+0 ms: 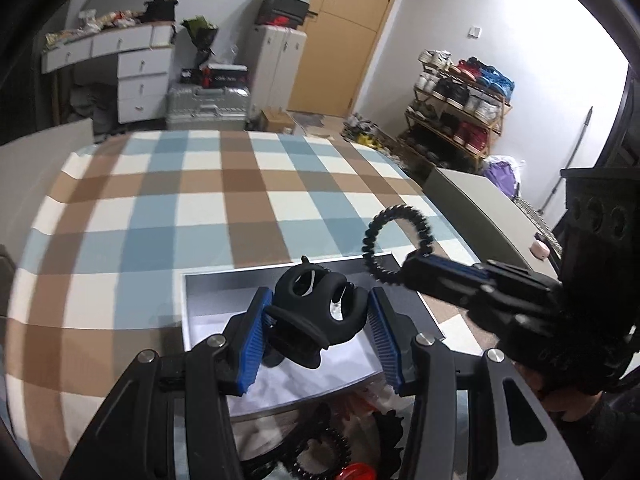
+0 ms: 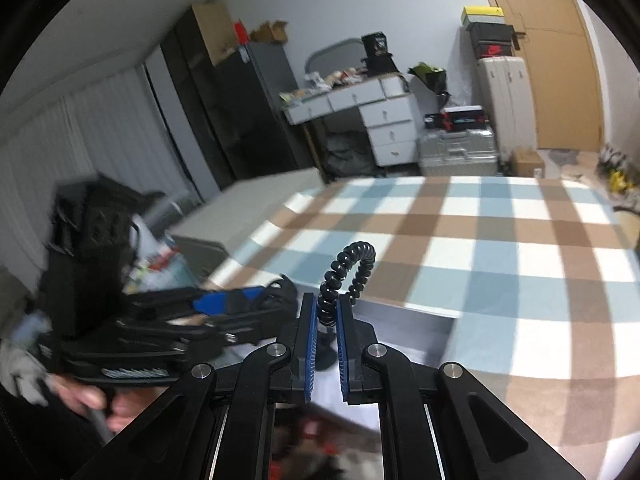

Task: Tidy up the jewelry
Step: 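Carry the hair tie and claw clip over the grey box and lower them, then open both tools to release the items and pull back from the box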

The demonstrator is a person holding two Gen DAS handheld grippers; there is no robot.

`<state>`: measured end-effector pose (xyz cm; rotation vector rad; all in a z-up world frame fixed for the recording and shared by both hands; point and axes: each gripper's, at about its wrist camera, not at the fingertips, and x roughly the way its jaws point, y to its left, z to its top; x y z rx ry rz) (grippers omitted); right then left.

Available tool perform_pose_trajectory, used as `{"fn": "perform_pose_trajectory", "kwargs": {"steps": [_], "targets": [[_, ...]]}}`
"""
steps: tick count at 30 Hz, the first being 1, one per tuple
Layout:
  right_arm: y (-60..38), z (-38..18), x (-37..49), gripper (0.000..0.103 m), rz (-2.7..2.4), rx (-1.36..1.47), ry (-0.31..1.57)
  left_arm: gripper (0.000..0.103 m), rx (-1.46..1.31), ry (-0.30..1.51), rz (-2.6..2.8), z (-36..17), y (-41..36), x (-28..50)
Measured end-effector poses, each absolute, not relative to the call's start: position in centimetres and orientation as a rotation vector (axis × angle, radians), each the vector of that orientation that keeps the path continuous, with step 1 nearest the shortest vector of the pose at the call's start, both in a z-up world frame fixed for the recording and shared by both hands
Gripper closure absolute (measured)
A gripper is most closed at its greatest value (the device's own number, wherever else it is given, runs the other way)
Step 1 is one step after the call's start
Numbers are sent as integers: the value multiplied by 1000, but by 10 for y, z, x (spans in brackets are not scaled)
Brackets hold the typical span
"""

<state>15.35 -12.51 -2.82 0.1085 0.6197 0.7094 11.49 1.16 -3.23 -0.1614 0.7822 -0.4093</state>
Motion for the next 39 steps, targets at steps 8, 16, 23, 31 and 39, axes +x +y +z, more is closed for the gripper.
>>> {"fn": "perform_pose_trajectory", "kwargs": {"steps": [8,16,23,31,39], "targets": [[-127,-50,162,94,706,102,683,60,-151,818,-441,-42,3,122],[-124,-61,171,93,705,121,736,60,-159,830,-437,-43,6,126],[-136,-61,174,91,674,177,757,57,-165,833,-446,-47,5,129],[-160,-45,151,70,641,235,690,46,-187,833,-449,-39,3,123],[-171,-29,122,64,646,260,628,44,-130,779,-410,-20,-1,97]]}}
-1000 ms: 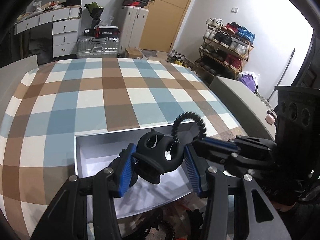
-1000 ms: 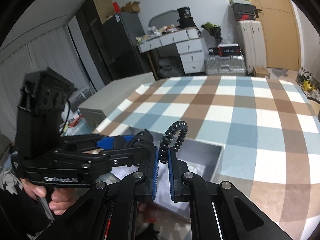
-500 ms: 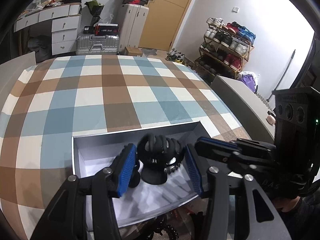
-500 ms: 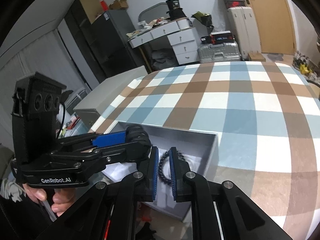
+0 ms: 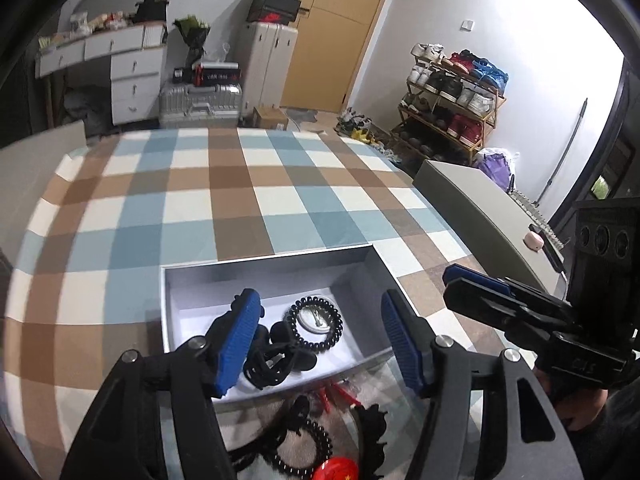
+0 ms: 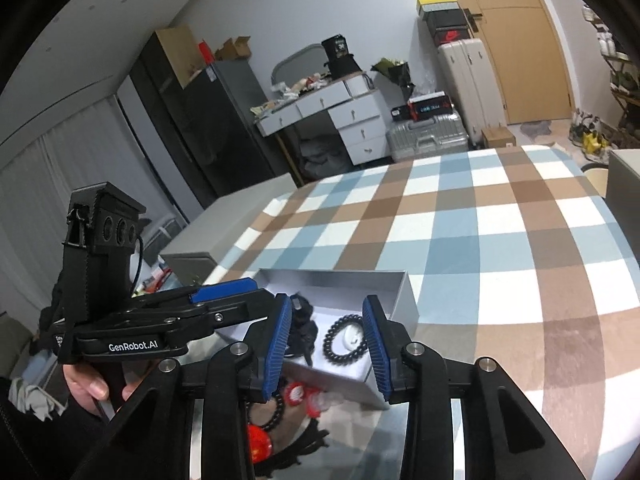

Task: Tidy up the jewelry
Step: 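Open both tools to release the items and pull back from the box, then lower the left tool onto the red round badge and grasp it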

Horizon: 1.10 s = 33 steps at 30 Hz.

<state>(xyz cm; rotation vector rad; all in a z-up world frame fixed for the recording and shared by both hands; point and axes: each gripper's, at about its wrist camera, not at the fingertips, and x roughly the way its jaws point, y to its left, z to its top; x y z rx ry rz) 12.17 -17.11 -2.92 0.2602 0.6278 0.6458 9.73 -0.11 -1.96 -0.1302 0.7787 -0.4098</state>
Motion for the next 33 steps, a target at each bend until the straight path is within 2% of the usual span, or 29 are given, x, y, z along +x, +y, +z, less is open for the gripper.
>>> {"fn": "perform_pose_trajectory", "kwargs": {"steps": [4,6,11,15,23,30,33], "targets": [[-172,-23,105,54,640,246,600,36,-116,747,-388,-12,1,85],[-173,-20,96,43,637,241,578,36,-116,735,-376,-9,3,78],[-169,-15,72,38,633,187,534,33,-94,714,-332,-8,4,62],[-168,-18,53,28,623,167,509,23,-105,733,-311,-16,6,50],[-163,-37,30,10,607,98,477,23,-160,855,-317,-52,13,39],[-158,-59,25,6,597,67,540,23,-130,959,-313,-84,9,27],[-157,-64,19,0,600,55,553,23,-113,971,-297,-89,7,24]]}}
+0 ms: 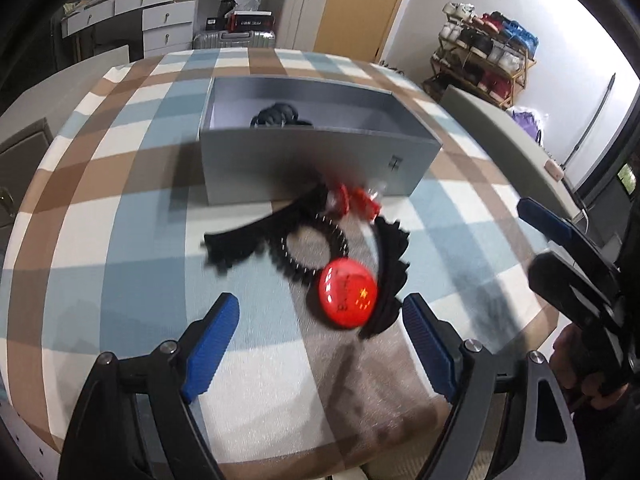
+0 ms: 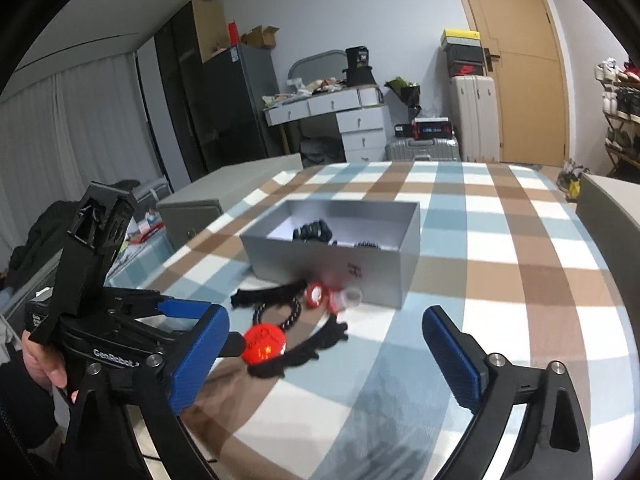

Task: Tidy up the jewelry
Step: 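Lower the left tool onto the red round badge and grasp it, then lift the red badge with the left tool while the right tool grasps a black coiled hair tie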

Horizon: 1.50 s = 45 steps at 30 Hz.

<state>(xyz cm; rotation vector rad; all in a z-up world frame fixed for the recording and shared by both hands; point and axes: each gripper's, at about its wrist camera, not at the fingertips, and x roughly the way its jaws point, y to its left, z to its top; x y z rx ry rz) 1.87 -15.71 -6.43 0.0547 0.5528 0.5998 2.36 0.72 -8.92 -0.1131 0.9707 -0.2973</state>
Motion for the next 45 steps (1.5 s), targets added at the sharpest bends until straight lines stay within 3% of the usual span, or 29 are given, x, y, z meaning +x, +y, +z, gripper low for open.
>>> {"fn": "perform_pose_trajectory", "kwargs": {"steps": [11,16,18,24,29,34,45], "targets": [[-161,-81,13,0,560,31,609,24,-146,993,-322,-96,10,28],[-167,-84,14,0,554,51,615,52,-81,1018,-310,-96,-1,32],[-167,-85,15,0,555,57,618,54,-66,1030,-303,-97,-3,34],[-171,-88,14,0,561,75,617,75,-20,1080,-298,-95,-16,35],[-177,-89,10,0,563,86,605,77,12,1105,-317,-94,-27,34],[-185,-90,7,0,559,101,596,89,-64,1114,-315,-90,-20,38],[-196,-95,8,0,553,132,602,93,-44,1098,-338,-83,-37,36]]}}
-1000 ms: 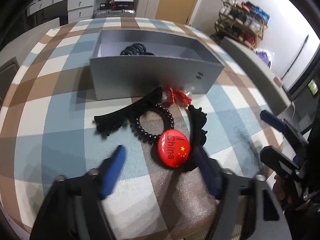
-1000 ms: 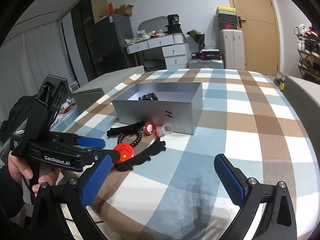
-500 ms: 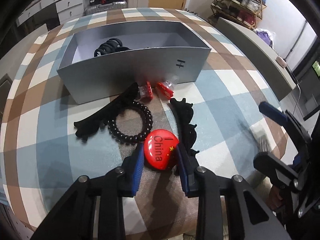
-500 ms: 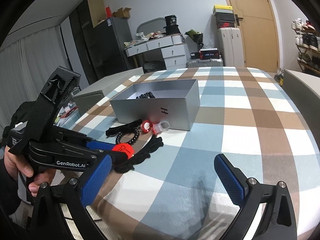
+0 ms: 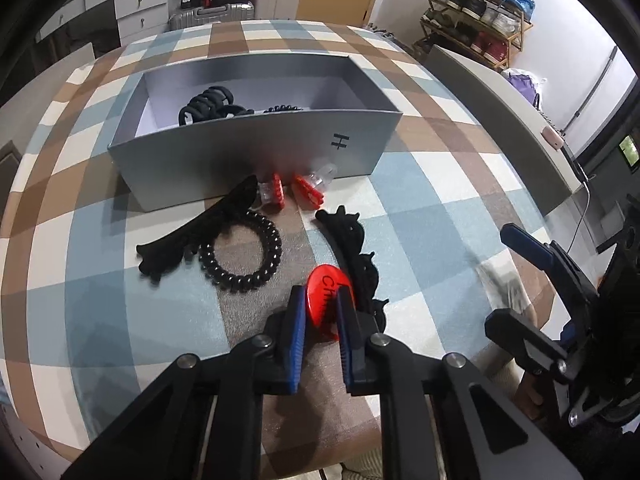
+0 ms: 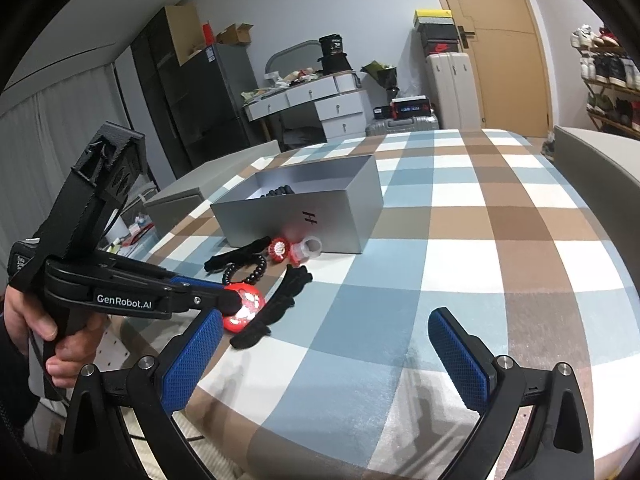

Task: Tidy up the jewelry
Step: 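Lift the red badge with the left tool while the right tool grasps a black coiled hair tie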

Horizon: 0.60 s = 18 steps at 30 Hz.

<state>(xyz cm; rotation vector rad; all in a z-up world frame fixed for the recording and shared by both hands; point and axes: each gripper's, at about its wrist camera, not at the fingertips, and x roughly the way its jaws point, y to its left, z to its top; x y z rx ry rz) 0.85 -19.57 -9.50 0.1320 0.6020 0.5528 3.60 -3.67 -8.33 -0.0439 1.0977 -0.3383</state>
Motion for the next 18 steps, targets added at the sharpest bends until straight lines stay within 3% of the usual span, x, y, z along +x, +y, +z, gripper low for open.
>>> {"fn": "perform_pose_trajectory", "kwargs": {"steps": [18], "targets": [[-197,-98,7,0,545,132,613,94,-35,1062,-361,-85,-53,41]]}}
